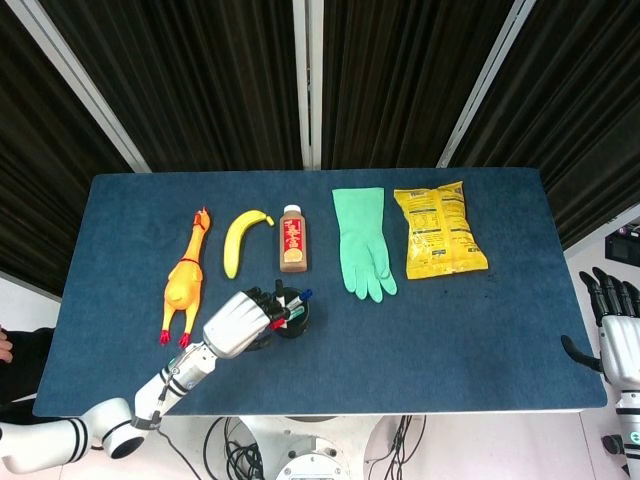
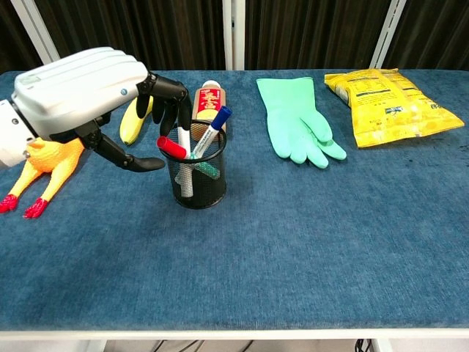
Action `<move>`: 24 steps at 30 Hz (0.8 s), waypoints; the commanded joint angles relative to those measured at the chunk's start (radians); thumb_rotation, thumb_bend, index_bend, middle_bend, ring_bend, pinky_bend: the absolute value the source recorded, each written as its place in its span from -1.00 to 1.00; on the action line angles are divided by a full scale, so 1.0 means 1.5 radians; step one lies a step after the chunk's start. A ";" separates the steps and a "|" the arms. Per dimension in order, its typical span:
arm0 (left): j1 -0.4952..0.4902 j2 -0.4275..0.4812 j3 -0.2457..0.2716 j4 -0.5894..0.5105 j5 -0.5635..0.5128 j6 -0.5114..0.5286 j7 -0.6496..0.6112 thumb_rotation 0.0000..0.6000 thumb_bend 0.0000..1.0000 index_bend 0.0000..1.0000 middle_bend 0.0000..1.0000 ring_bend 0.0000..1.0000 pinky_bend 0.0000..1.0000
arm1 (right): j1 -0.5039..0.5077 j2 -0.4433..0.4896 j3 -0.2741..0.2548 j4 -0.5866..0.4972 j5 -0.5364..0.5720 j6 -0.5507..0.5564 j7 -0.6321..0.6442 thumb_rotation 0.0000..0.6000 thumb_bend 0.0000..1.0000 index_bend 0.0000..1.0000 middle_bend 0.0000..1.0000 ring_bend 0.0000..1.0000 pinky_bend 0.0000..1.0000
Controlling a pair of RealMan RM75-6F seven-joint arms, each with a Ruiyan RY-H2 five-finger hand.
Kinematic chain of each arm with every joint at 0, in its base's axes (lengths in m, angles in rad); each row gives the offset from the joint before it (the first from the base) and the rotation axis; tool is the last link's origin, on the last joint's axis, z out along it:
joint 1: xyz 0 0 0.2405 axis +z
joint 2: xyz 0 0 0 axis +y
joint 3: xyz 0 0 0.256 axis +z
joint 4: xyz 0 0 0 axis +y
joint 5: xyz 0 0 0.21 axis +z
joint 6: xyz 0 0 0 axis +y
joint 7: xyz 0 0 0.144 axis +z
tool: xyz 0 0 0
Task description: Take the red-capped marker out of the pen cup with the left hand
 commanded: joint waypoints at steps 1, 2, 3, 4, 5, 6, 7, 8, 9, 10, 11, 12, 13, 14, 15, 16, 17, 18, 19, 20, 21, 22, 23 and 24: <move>-0.003 -0.007 0.003 0.012 0.000 0.004 -0.003 1.00 -0.55 -0.11 0.06 -0.04 0.04 | 0.000 0.002 0.001 -0.002 0.000 0.000 0.002 1.00 -0.65 -1.00 -1.00 -1.00 -1.00; -0.004 -0.008 0.003 0.015 0.001 0.005 0.000 1.00 -0.55 -0.11 0.06 -0.04 0.04 | 0.000 0.002 0.001 -0.002 -0.001 0.001 0.002 1.00 -0.65 -1.00 -1.00 -1.00 -1.00; -0.004 -0.009 0.003 0.017 0.002 0.006 0.003 1.00 -0.55 -0.11 0.06 -0.04 0.04 | 0.000 0.003 0.000 -0.003 -0.003 0.002 0.002 1.00 -0.65 -1.00 -1.00 -1.00 -1.00; -0.005 -0.010 0.003 0.018 0.002 0.008 0.006 1.00 -0.55 -0.11 0.06 -0.04 0.04 | -0.001 0.003 0.000 -0.003 -0.004 0.003 0.003 1.00 -0.65 -1.00 -1.00 -1.00 -1.00; -0.005 -0.010 0.003 0.019 0.002 0.009 0.009 1.00 -0.55 -0.11 0.06 -0.04 0.04 | -0.001 0.003 -0.001 -0.002 -0.004 0.004 0.003 1.00 -0.65 -1.00 -1.00 -1.00 -1.00; -0.005 -0.011 0.004 0.020 0.002 0.010 0.012 1.00 -0.55 -0.12 0.06 -0.04 0.04 | -0.001 0.003 -0.001 -0.002 -0.003 0.003 0.003 1.00 -0.65 -1.00 -1.00 -1.00 -1.00; -0.006 -0.010 0.005 0.021 0.002 0.010 0.017 1.00 -0.55 -0.12 0.06 -0.04 0.03 | -0.001 0.002 -0.001 -0.001 -0.002 0.003 0.004 1.00 -0.65 -1.00 -1.00 -1.00 -1.00; -0.006 -0.010 0.005 0.023 0.001 0.009 0.021 1.00 -0.55 -0.12 0.06 -0.04 0.03 | -0.001 0.002 -0.001 -0.001 -0.002 0.002 0.004 1.00 -0.65 -1.00 -1.00 -1.00 -1.00; -0.006 -0.010 0.006 0.024 0.001 0.009 0.025 1.00 -0.55 -0.12 0.06 -0.03 0.02 | -0.001 0.002 -0.002 0.000 -0.001 0.001 0.004 1.00 -0.65 -1.00 -1.00 -1.00 -1.00; -0.007 -0.010 0.006 0.026 0.001 0.008 0.029 1.00 -0.55 -0.12 0.07 -0.03 0.02 | -0.001 0.002 -0.002 0.000 -0.001 0.000 0.004 1.00 -0.65 -1.00 -1.00 -1.00 -1.00; -0.007 -0.010 0.006 0.027 0.000 0.008 0.033 1.00 -0.55 -0.12 0.07 -0.02 0.02 | -0.001 0.002 -0.002 0.000 -0.001 0.000 0.005 1.00 -0.65 -1.00 -1.00 -1.00 -1.00; -0.007 -0.010 0.007 0.026 -0.002 0.007 0.034 1.00 -0.55 -0.12 0.07 -0.02 0.02 | -0.001 0.003 -0.002 0.000 -0.001 0.000 0.005 1.00 -0.65 -1.00 -1.00 -1.00 -1.00; -0.007 -0.010 0.007 0.026 -0.003 0.007 0.035 1.00 -0.55 -0.11 0.07 -0.01 0.02 | -0.001 0.003 -0.002 0.001 -0.001 0.000 0.005 1.00 -0.65 -1.00 -1.00 -1.00 -1.00; -0.008 -0.010 0.007 0.027 -0.004 0.007 0.037 1.00 -0.55 -0.10 0.07 -0.01 0.02 | -0.001 0.003 -0.002 0.001 -0.001 0.000 0.006 1.00 -0.65 -1.00 -1.00 -1.00 -1.00; -0.008 -0.010 0.007 0.028 -0.004 0.008 0.040 1.00 -0.55 -0.09 0.07 -0.01 0.02 | -0.001 0.003 -0.002 0.001 -0.001 0.000 0.006 1.00 -0.65 -1.00 -1.00 -1.00 -1.00; -0.009 -0.010 0.007 0.028 -0.004 0.008 0.043 1.00 -0.55 -0.08 0.08 0.00 0.02 | -0.001 0.003 -0.002 0.001 0.000 -0.001 0.007 1.00 -0.65 -1.00 -1.00 -1.00 -1.00; -0.009 -0.010 0.007 0.028 -0.004 0.008 0.045 1.00 -0.55 -0.07 0.08 0.00 0.02 | -0.001 0.003 -0.002 0.001 0.000 -0.002 0.007 1.00 -0.65 -1.00 -1.00 -1.00 -1.00; -0.010 -0.010 0.007 0.028 -0.005 0.008 0.045 1.00 -0.55 -0.06 0.08 0.01 0.02 | 0.000 0.003 -0.002 0.002 0.001 -0.002 0.007 1.00 -0.65 -1.00 -1.00 -1.00 -1.00; -0.010 -0.010 0.007 0.027 -0.006 0.007 0.046 1.00 -0.55 -0.05 0.09 0.01 0.02 | 0.000 0.003 -0.002 0.002 0.001 -0.003 0.007 1.00 -0.65 -1.00 -1.00 -1.00 -1.00; -0.011 -0.010 0.008 0.027 -0.007 0.006 0.048 1.00 -0.55 -0.04 0.09 0.02 0.02 | 0.000 0.003 -0.003 0.002 0.001 -0.003 0.008 1.00 -0.65 -1.00 -1.00 -1.00 -1.00; -0.011 -0.010 0.008 0.027 -0.007 0.006 0.048 1.00 -0.55 -0.03 0.10 0.02 0.02 | 0.000 0.003 -0.003 0.002 0.001 -0.003 0.008 1.00 -0.65 -1.00 -1.00 -1.00 -1.00; -0.012 -0.010 0.008 0.027 -0.008 0.005 0.048 1.00 -0.54 -0.02 0.10 0.03 0.02 | 0.000 0.003 -0.003 0.002 0.001 -0.003 0.008 1.00 -0.65 -1.00 -1.00 -1.00 -1.00; -0.012 -0.010 0.009 0.027 -0.009 0.005 0.048 1.00 -0.54 -0.01 0.10 0.03 0.02 | 0.000 0.003 -0.003 0.003 0.001 -0.003 0.008 1.00 -0.65 -1.00 -1.00 -1.00 -1.00; -0.012 -0.011 0.010 0.027 -0.009 0.005 0.048 1.00 -0.53 -0.01 0.10 0.03 0.02 | 0.000 0.003 -0.003 0.003 0.001 -0.003 0.008 1.00 -0.65 -1.00 -1.00 -1.00 -1.00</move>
